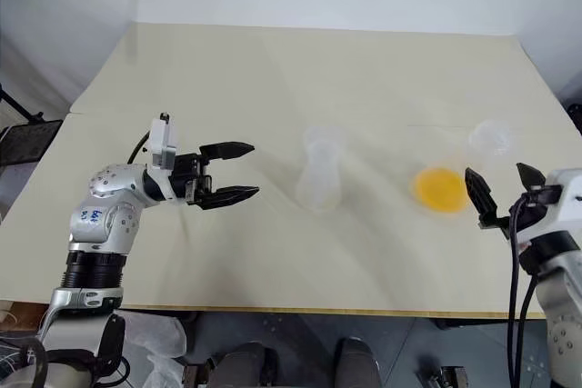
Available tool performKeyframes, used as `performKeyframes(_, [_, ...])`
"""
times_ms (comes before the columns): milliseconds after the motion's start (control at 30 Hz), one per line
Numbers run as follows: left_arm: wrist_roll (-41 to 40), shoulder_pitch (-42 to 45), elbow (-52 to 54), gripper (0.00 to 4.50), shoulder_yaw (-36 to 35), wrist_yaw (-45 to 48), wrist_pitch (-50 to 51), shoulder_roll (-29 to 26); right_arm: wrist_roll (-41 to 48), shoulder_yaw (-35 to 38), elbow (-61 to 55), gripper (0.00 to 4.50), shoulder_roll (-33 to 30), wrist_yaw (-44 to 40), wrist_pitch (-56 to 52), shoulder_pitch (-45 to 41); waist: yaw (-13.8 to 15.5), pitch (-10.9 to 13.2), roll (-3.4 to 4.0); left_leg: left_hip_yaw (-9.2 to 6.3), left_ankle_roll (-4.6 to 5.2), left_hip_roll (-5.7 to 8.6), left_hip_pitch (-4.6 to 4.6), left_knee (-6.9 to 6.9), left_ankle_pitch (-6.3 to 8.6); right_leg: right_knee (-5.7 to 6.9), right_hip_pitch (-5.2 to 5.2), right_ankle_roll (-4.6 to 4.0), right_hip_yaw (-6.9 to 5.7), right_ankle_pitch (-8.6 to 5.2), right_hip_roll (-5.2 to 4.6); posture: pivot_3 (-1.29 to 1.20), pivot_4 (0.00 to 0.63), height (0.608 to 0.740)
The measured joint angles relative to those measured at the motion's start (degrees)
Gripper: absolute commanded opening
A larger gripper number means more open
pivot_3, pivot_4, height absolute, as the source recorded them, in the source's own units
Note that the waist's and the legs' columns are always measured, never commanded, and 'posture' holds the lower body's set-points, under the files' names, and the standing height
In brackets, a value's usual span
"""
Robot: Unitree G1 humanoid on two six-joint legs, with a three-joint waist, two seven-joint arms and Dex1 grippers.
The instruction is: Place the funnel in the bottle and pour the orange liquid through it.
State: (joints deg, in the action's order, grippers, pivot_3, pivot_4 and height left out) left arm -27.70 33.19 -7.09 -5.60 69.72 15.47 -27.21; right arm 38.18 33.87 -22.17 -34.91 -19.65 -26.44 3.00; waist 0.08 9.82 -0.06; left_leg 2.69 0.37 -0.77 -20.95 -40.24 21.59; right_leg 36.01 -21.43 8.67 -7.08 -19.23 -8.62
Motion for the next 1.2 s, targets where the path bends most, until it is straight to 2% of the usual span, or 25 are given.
performKeyframes(400, [-1.52, -2.24, 4.42, 4.47, -0.09, -4.05, 0.08, 0.34, -0.16, -2.41, 7.68, 4.50, -1.00, -3.52, -1.74, -8.97, -0.17, 0.00, 0.01, 0.16, 0.00, -0.02, -0.03, 0.01, 0.00, -0.03, -0.03, 0.00, 0.00, 0.00, 0.00, 0.00, 0.150, 0.740])
performKeyframes(667, [-1.64, -2.37, 4.82, 4.47, 0.05, -5.32, 0.10, 0.82, -3.30, -4.93, 15.68, 4.50, -2.68, -6.47, -0.72, -16.06, -0.16, 0.00, 0.01, 0.29, 0.00, -0.01, -0.07, 0.00, 0.00, -0.04, -0.03, 0.00, -0.06, 0.00, 0.00, 0.00, 0.150, 0.740])
performKeyframes(900, [-1.87, -2.83, 6.80, 4.47, 0.05, -6.72, 0.09, 1.70, -5.08, -6.57, 18.58, 4.50, -2.73, -8.81, 0.24, -18.03, -0.23, 0.00, 0.01, 0.30, 0.00, -0.02, -0.09, 0.00, 0.00, -0.04, -0.03, 0.00, -0.09, 0.00, 0.00, 0.00, 0.150, 0.740])
performKeyframes(1033, [-2.13, -3.71, 7.29, 4.50, 0.01, -7.71, 0.09, 1.77, -5.07, -6.66, 19.77, 3.64, -2.55, -9.99, 0.38, -18.82, -0.21, 0.00, 0.01, 0.29, 0.00, -0.02, -0.10, 0.00, 0.00, -0.04, -0.04, 0.00, -0.10, 0.00, -0.01, 0.00, 0.150, 0.740])
performKeyframes(1133, [-2.19, -4.12, 7.62, 4.50, -0.05, -8.10, 0.08, 1.76, -5.32, -6.68, 20.03, 2.58, -2.40, -10.23, 1.16, -19.01, -0.21, 0.00, 0.01, 0.29, 0.00, -0.02, -0.10, 0.00, 0.00, -0.04, -0.03, 0.00, -0.10, 0.00, -0.01, 0.00, 0.150, 0.740])
performKeyframes(1200, [-2.20, -4.50, 8.17, 4.50, -0.05, -8.29, 0.08, 1.75, -5.42, -6.69, 20.13, 2.47, -2.35, -10.53, 1.40, -19.08, -0.22, 0.00, 0.01, 0.29, 0.00, -0.02, -0.10, 0.00, 0.00, -0.05, -0.04, 0.00, -0.11, 0.00, -0.01, 0.00, 0.150, 0.740])
